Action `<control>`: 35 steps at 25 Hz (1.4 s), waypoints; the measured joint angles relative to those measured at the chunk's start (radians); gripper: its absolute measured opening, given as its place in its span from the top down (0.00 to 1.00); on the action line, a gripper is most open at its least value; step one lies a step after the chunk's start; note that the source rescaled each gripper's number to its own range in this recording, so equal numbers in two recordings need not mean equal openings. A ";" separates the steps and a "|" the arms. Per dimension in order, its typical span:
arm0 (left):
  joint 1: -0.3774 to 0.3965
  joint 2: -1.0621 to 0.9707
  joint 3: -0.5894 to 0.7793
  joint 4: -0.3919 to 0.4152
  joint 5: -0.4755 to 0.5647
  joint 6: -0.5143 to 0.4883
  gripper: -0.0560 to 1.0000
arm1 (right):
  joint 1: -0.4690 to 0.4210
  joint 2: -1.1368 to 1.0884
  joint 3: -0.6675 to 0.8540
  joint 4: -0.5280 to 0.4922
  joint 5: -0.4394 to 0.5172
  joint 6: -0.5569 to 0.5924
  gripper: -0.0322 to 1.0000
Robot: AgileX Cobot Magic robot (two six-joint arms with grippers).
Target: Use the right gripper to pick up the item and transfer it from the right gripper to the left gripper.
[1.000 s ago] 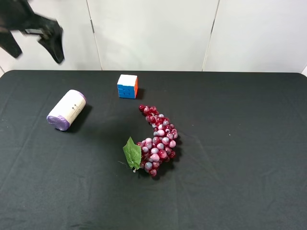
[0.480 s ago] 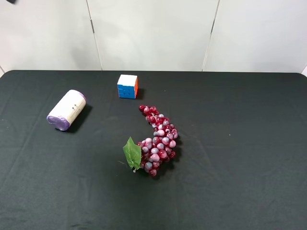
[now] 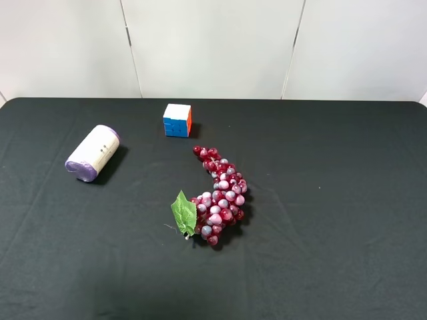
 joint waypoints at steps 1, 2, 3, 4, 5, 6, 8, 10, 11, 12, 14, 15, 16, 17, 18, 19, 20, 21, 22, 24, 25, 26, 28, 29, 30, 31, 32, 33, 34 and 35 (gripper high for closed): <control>0.000 -0.035 0.049 -0.008 0.000 0.000 0.00 | 0.000 0.000 0.000 0.000 0.000 0.000 0.00; 0.000 -0.079 0.099 -0.011 0.000 0.000 0.00 | 0.000 0.000 0.000 0.000 0.000 0.000 0.00; 0.000 -0.125 0.140 -0.013 0.000 0.000 0.00 | 0.000 0.000 0.000 0.000 0.000 0.000 0.00; 0.000 -0.165 0.187 -0.013 0.000 0.000 0.00 | 0.000 0.000 0.000 0.000 0.000 0.000 0.00; 0.000 -0.215 0.232 -0.013 0.000 0.000 0.00 | 0.000 0.000 0.000 0.000 0.000 0.000 0.00; 0.000 -0.267 0.274 -0.014 0.000 0.000 0.00 | 0.000 0.000 0.000 0.000 0.000 0.000 0.00; 0.000 -0.362 0.344 -0.010 -0.001 0.000 0.00 | 0.000 0.000 0.000 0.000 0.000 0.000 0.00; 0.000 -0.461 0.406 -0.005 -0.005 0.000 0.00 | 0.000 0.000 0.000 0.000 0.000 0.000 0.00; 0.000 -0.510 0.429 -0.004 -0.012 0.000 0.00 | 0.000 0.000 0.000 0.000 0.000 0.000 0.00; 0.000 -0.550 0.456 -0.004 -0.027 0.000 0.00 | 0.000 0.000 0.000 0.000 0.000 0.000 0.00; 0.000 -0.643 0.506 -0.004 -0.058 0.000 0.00 | 0.000 0.000 0.000 0.000 0.000 0.000 0.00; 0.000 -0.679 0.531 -0.003 -0.071 0.000 0.00 | 0.000 0.000 0.000 0.000 0.000 0.000 0.00; 0.000 -0.721 0.555 -0.003 -0.079 0.000 0.00 | 0.000 0.000 0.000 0.000 0.000 0.000 0.00; 0.000 -0.760 0.574 -0.001 -0.081 0.000 0.00 | 0.000 0.000 0.000 0.000 0.000 0.000 0.00; 0.000 -0.796 0.583 0.005 -0.084 0.000 0.00 | 0.000 0.000 0.000 0.000 0.000 0.000 0.00; 0.000 -0.822 0.587 0.016 -0.088 0.000 0.00 | 0.000 0.000 0.000 0.000 0.000 0.000 0.00; 0.000 -0.852 0.588 0.033 -0.095 0.000 0.00 | 0.000 0.000 0.000 0.000 0.000 0.000 0.00; 0.000 -0.872 0.589 0.049 -0.096 0.000 0.00 | 0.000 0.000 0.000 0.000 0.000 0.000 0.00; 0.000 -0.882 0.590 0.066 -0.097 0.000 0.00 | 0.000 0.000 0.000 0.000 0.000 0.000 0.00; 0.000 -0.885 0.596 0.077 -0.104 0.000 0.00 | 0.000 0.000 0.000 0.000 0.000 0.000 0.00; 0.000 -0.885 0.598 0.078 -0.105 0.000 0.00 | 0.000 0.000 0.000 0.000 0.000 0.000 0.00; 0.000 -0.885 0.599 0.079 -0.105 0.000 0.00 | 0.000 0.000 0.000 0.000 0.000 0.000 0.00; 0.000 -0.885 0.599 0.079 -0.105 0.000 0.00 | 0.000 0.000 0.000 0.000 0.000 0.000 0.00; 0.000 -0.885 0.599 0.079 -0.105 0.000 0.00 | 0.000 0.000 0.000 0.000 0.000 0.000 0.00; 0.000 -0.885 0.599 0.079 -0.105 0.000 0.00 | 0.000 0.000 0.000 0.000 0.000 0.000 0.00; 0.000 -0.885 0.599 0.079 -0.105 0.000 0.00 | 0.000 0.000 0.000 0.000 0.000 0.000 0.00; 0.000 -0.885 0.599 0.079 -0.105 0.000 0.00 | 0.000 0.000 0.000 0.000 0.000 0.000 0.00; 0.000 -0.885 0.599 0.079 -0.105 0.000 0.00 | 0.000 0.000 0.000 0.000 0.000 0.000 0.00; 0.000 -0.885 0.599 0.079 -0.105 0.000 0.00 | 0.000 0.000 0.000 0.000 0.000 0.000 0.00; 0.000 -0.885 0.599 0.079 -0.105 0.000 0.00 | 0.000 0.000 0.000 0.000 0.000 0.000 0.00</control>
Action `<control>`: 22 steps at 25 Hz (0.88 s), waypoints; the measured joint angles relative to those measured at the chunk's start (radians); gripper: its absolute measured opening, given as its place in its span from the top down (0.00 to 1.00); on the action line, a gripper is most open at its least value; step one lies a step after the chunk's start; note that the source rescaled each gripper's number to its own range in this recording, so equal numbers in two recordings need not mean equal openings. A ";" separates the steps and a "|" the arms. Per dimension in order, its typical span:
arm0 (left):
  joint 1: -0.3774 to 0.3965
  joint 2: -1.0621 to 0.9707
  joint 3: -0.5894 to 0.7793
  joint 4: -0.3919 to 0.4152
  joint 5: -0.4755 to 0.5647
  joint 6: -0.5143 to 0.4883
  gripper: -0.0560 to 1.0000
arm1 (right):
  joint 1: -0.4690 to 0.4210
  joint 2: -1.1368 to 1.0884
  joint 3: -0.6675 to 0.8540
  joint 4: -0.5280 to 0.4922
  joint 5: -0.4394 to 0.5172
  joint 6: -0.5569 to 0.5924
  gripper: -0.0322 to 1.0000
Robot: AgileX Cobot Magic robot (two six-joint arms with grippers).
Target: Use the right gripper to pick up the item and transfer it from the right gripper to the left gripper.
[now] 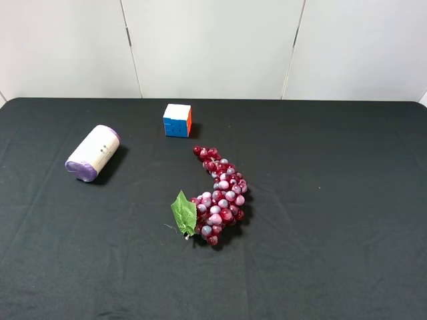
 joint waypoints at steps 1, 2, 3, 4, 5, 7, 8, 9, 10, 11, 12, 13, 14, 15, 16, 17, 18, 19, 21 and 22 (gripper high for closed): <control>0.004 0.000 0.000 0.000 0.000 0.000 0.00 | 0.000 0.000 0.000 0.000 0.000 0.000 0.00; 0.015 0.000 0.000 0.000 0.000 0.000 0.00 | 0.000 0.000 0.000 0.000 0.000 0.000 0.00; 0.029 0.000 0.000 0.000 0.000 0.000 0.00 | 0.000 0.000 0.000 0.000 0.000 0.000 0.00; 0.052 0.000 0.000 0.000 0.000 0.000 0.00 | 0.000 0.000 0.000 0.000 0.000 0.000 0.00; 0.079 0.000 0.000 0.000 0.000 0.000 0.00 | 0.000 0.000 0.000 0.000 0.000 0.000 0.00; 0.136 0.000 0.000 0.000 0.000 0.000 0.00 | 0.000 0.000 0.000 0.000 0.000 0.000 0.00; 0.163 0.000 0.000 0.000 0.000 0.000 0.00 | 0.000 0.000 0.000 0.000 0.000 0.000 0.00; 0.185 0.000 0.000 0.000 0.000 0.000 0.00 | 0.000 0.000 0.000 0.000 0.000 0.000 0.00; 0.198 0.000 0.000 0.001 0.000 0.000 0.00 | 0.000 0.000 0.000 0.000 0.000 0.000 0.00; 0.206 0.000 0.000 0.001 0.000 0.000 0.00 | 0.000 0.000 0.000 0.000 0.000 0.000 0.00; 0.210 0.000 0.000 0.002 0.000 0.000 0.00 | 0.000 0.000 0.000 0.000 0.000 0.000 0.00; 0.210 0.000 0.000 0.002 0.000 0.000 0.00 | 0.000 0.000 0.000 0.000 0.000 0.000 0.00; 0.211 0.000 0.000 0.002 0.000 0.000 0.00 | 0.000 0.000 0.000 0.000 0.000 0.000 0.00; 0.211 0.000 0.000 0.002 0.000 0.000 0.00 | 0.000 0.000 0.000 0.000 0.000 0.000 0.00; 0.211 0.000 0.000 0.002 0.000 0.000 0.00 | 0.000 0.000 0.000 0.000 0.000 0.000 0.00; 0.211 0.000 0.000 0.002 0.000 0.000 0.00 | 0.000 0.000 0.000 0.000 0.000 0.000 0.00; 0.211 0.000 0.000 0.002 0.000 0.000 0.00 | 0.000 0.000 0.000 0.000 0.000 0.000 0.00; 0.211 0.000 0.000 0.002 0.000 0.000 0.00 | 0.000 0.000 0.000 0.000 0.000 0.000 0.00; 0.211 0.000 0.000 0.002 0.000 0.000 0.00 | 0.000 0.000 0.000 0.000 0.000 0.000 0.00; 0.211 0.000 0.000 0.002 0.000 0.000 0.00 | 0.000 0.000 0.000 0.000 0.000 0.000 0.00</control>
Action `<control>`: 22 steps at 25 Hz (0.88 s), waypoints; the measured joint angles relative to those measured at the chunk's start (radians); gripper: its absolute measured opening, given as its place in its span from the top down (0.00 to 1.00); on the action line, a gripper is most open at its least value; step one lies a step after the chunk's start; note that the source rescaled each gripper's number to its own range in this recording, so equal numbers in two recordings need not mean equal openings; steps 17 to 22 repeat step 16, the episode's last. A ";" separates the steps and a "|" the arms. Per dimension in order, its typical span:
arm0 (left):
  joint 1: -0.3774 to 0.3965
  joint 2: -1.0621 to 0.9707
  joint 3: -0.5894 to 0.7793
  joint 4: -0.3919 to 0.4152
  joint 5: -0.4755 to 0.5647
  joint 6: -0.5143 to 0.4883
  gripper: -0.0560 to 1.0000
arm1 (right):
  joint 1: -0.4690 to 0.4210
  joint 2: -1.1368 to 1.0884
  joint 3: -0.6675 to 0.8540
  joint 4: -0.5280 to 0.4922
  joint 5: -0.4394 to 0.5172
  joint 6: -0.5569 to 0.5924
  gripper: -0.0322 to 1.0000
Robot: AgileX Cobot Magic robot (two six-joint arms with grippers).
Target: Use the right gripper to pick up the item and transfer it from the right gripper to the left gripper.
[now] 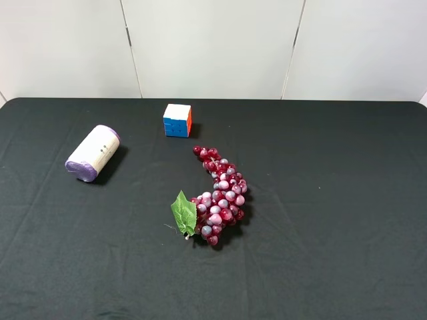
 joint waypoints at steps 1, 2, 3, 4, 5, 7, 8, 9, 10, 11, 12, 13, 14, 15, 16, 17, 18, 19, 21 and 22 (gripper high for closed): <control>0.000 0.000 0.000 0.000 0.000 0.000 0.00 | 0.000 0.000 0.000 0.000 0.000 0.000 0.00; 0.000 0.000 0.000 0.000 0.000 0.000 0.00 | 0.000 0.000 0.000 0.000 0.000 0.000 0.00; 0.000 0.000 0.000 0.000 0.000 0.000 0.00 | 0.000 0.000 0.000 0.000 0.000 0.000 0.00; 0.000 0.000 0.000 0.000 0.000 0.000 0.00 | 0.000 0.000 0.000 0.000 0.000 0.000 0.00; 0.000 0.000 0.000 0.000 0.000 0.000 0.00 | 0.000 0.000 0.000 0.000 0.000 0.000 0.00; 0.000 0.000 0.000 0.000 0.000 0.000 0.00 | 0.000 0.000 0.000 0.000 0.000 0.000 0.00; 0.000 0.000 0.000 0.000 0.000 0.000 0.00 | 0.000 0.000 0.000 0.000 0.000 0.000 0.00; 0.000 0.000 0.000 0.000 0.000 0.000 0.00 | 0.000 0.000 0.000 0.000 0.000 0.000 0.00; 0.000 0.000 0.000 0.000 0.000 0.000 0.00 | 0.000 0.000 0.000 0.000 0.000 0.000 0.00; 0.000 0.000 0.000 0.000 0.000 0.000 0.00 | 0.000 0.000 0.000 0.000 0.000 0.000 0.00; 0.000 0.000 0.000 0.000 0.000 0.000 0.00 | 0.000 0.000 0.000 0.000 0.000 0.000 0.00; 0.000 0.000 0.000 0.000 0.000 0.000 0.00 | 0.000 0.000 0.000 0.000 0.000 0.000 0.00; 0.000 0.000 0.000 0.000 0.000 0.000 0.00 | 0.000 0.000 0.000 0.000 0.000 0.000 0.00; 0.000 0.000 0.000 0.000 0.000 0.000 0.00 | 0.000 0.000 0.000 0.000 0.000 0.000 0.00; 0.000 0.000 0.000 0.000 0.000 0.000 0.00 | 0.000 0.000 0.000 0.000 0.000 0.000 0.00; 0.000 0.000 0.000 0.000 0.000 0.000 0.00 | 0.000 0.000 0.000 0.000 0.000 0.000 0.00; 0.000 0.000 0.000 0.000 0.000 0.000 0.00 | 0.000 0.000 0.000 0.000 0.000 0.000 0.00; 0.000 0.000 0.000 0.000 0.000 0.000 0.00 | 0.000 0.000 0.000 0.000 0.000 0.000 0.00; 0.000 0.000 0.000 0.000 0.000 0.000 0.00 | 0.000 0.000 0.000 0.000 0.000 0.000 0.00; 0.000 0.000 0.000 0.000 0.000 0.000 0.00 | 0.000 0.000 0.000 0.000 0.000 0.000 0.00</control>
